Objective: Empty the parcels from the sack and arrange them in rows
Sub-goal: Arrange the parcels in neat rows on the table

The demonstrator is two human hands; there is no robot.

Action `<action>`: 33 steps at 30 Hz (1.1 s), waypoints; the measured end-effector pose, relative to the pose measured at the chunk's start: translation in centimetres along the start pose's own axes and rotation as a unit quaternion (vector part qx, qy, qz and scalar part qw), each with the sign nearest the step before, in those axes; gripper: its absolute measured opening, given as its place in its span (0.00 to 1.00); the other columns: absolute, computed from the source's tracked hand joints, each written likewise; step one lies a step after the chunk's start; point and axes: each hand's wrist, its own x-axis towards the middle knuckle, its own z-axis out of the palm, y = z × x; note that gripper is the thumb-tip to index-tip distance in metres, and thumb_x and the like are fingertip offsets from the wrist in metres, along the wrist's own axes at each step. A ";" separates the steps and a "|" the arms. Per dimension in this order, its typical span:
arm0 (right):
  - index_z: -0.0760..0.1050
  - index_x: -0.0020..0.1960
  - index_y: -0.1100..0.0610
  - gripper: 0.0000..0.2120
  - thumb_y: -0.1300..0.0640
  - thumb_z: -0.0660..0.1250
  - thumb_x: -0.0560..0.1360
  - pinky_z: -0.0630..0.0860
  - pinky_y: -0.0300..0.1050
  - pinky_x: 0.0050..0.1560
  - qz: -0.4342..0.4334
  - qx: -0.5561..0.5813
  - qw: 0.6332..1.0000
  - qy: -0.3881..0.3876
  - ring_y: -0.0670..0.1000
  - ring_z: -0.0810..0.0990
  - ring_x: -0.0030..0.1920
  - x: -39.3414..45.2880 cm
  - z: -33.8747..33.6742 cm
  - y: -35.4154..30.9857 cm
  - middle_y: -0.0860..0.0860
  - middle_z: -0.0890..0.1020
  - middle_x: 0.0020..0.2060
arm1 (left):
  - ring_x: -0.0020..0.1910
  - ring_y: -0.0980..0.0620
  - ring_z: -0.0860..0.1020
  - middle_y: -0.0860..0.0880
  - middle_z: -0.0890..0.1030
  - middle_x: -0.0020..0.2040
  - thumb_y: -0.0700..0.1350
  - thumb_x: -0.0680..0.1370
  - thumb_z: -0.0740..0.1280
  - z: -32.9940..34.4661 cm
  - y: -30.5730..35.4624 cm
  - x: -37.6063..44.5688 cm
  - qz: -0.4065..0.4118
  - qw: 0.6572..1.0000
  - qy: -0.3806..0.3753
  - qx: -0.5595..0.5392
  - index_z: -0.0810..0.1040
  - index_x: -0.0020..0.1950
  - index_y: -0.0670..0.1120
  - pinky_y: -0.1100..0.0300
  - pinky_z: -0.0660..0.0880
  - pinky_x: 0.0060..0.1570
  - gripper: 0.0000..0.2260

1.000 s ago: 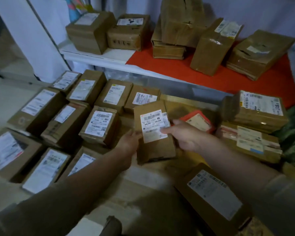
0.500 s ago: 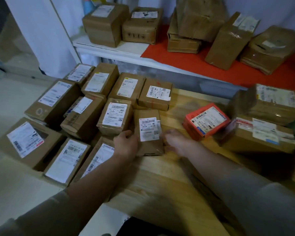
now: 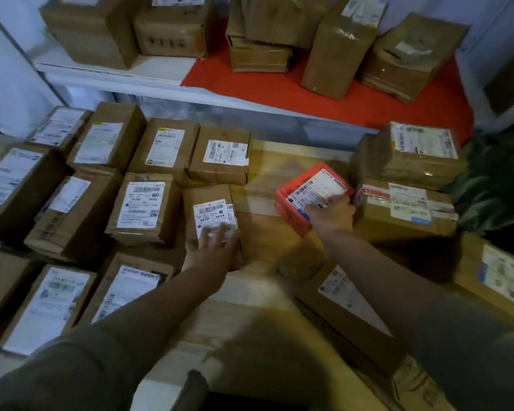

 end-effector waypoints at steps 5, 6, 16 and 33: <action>0.62 0.72 0.59 0.35 0.47 0.73 0.73 0.66 0.56 0.68 -0.059 -0.113 0.990 0.066 0.62 0.66 0.68 0.3 0.7 -0.1 0.61 0.66 0.68 | 0.79 0.36 0.45 0.46 0.38 0.81 0.40 0.78 0.66 -0.4 -1.3 -0.2 0.031 0.999 -0.001 0.043 0.40 0.79 0.56 0.40 0.71 0.66 0.41; 0.62 0.72 0.59 0.35 0.47 0.73 0.73 0.65 0.56 0.68 -0.074 -0.127 0.987 0.069 0.63 0.65 0.68 0.5 0.8 -0.4 0.61 0.66 0.68 | 0.79 0.36 0.46 0.47 0.38 0.81 0.40 0.78 0.67 -0.7 -1.8 -0.3 0.037 0.998 -0.001 0.048 0.41 0.79 0.56 0.41 0.72 0.66 0.41; 0.63 0.72 0.58 0.33 0.49 0.73 0.73 0.62 0.56 0.70 -0.187 -0.171 0.963 0.092 0.61 0.65 0.70 3.2 -0.4 -1.3 0.59 0.67 0.68 | 0.79 0.42 0.50 0.42 0.49 0.81 0.49 0.79 0.64 -1.1 0.6 -0.1 0.011 0.997 0.071 0.001 0.50 0.79 0.45 0.46 0.52 0.77 0.35; 0.74 0.62 0.55 0.24 0.39 0.68 0.75 0.79 0.47 0.44 -0.097 -0.160 0.952 -0.244 0.52 0.82 0.49 3.6 -2.4 -0.2 0.52 0.82 0.50 | 0.50 0.46 0.80 0.45 0.82 0.51 0.40 0.80 0.65 -6.2 6.2 4.2 -0.213 0.647 -0.031 -0.731 0.78 0.60 0.47 0.46 0.75 0.59 0.09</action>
